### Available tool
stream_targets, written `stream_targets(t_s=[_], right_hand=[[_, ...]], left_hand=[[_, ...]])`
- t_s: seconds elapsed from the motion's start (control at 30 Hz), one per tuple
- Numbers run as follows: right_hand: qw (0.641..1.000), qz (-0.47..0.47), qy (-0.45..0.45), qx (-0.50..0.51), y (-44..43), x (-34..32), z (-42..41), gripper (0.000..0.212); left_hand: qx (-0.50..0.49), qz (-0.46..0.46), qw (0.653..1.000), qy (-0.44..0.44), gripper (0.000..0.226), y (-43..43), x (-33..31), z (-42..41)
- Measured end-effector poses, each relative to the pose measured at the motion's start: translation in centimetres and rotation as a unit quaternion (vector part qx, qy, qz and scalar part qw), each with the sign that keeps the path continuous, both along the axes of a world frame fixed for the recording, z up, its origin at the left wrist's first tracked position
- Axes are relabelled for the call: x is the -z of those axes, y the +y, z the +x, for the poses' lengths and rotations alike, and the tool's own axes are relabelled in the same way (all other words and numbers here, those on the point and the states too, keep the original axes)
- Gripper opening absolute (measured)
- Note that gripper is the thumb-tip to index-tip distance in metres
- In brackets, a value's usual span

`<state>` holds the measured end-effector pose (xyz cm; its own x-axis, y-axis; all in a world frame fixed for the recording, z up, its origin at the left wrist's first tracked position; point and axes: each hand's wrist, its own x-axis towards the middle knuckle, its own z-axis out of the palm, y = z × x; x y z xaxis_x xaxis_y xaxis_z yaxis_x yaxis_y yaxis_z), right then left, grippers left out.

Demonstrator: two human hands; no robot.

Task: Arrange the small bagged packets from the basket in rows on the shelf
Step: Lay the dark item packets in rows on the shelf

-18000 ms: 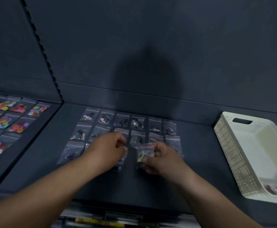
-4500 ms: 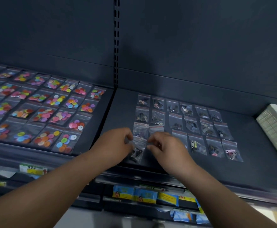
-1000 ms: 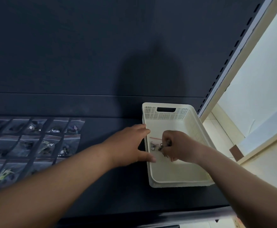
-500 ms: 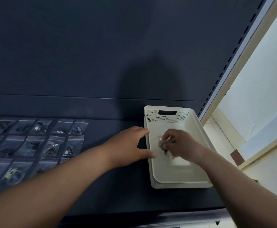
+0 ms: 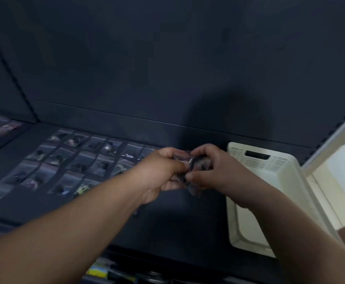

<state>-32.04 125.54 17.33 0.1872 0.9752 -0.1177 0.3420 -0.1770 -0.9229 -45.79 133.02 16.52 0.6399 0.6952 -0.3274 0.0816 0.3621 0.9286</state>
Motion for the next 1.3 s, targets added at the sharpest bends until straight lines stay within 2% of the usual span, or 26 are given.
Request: stream_targets(t_s=[0.1,0.2,0.3,0.37,0.43,0.57,0.7,0.8,0.93,1.17,1.3], right_hand=[[0.981,-0.036,0.186,-0.036,1.6,0.4,-2.3,0.035],[0.97,-0.047,0.237,-0.032,3.5,0.9,-4.9,0.018],[0.98,-0.052,0.192,-0.019,5.5,1.2,-8.3,0.011],[0.987,-0.043,0.151,0.009,7.0,1.5,-10.7,0.02],[0.986,-0.043,0.156,0.04,8.5,1.7,-13.1,0.028],[0.973,-0.073,0.213,0.059,11.0,1.7,-18.4,0.03],[0.964,-0.101,0.239,0.059,12.9,2.0,-23.4,0.023],[0.958,-0.111,0.262,0.03,13.7,2.1,-26.0,0.014],[0.962,-0.11,0.247,-0.026,14.2,2.6,-28.4,0.009],[0.958,-0.072,0.262,0.09,14.9,3.4,-29.6,0.019],[0.969,-0.063,0.213,0.105,14.8,3.8,-29.5,0.017]], left_hand=[[-0.069,-0.027,0.997,0.01,0.027,1.3,0.2,-3.5],[-0.122,-0.067,0.99,0.021,0.028,2.5,0.5,-7.1],[-0.096,-0.116,0.988,0.027,0.024,3.9,0.9,-10.8],[-0.083,-0.14,0.986,0.031,0.015,4.9,1.0,-13.2],[-0.07,-0.145,0.986,0.035,0.013,5.8,0.9,-15.6],[-0.047,-0.063,0.996,0.048,0.019,7.7,1.1,-20.4],[-0.049,-0.034,0.997,0.04,0.022,9.4,1.1,-24.2],[-0.081,-0.001,0.995,0.065,0.022,11.1,1.8,-26.7],[-0.054,0.009,0.994,0.091,0.019,12.6,2.1,-29.5],[-0.024,0.015,0.995,0.099,0.023,13.9,2.0,-32.1],[0.007,0.023,0.992,0.123,0.02,14.4,2.2,-32.7]])
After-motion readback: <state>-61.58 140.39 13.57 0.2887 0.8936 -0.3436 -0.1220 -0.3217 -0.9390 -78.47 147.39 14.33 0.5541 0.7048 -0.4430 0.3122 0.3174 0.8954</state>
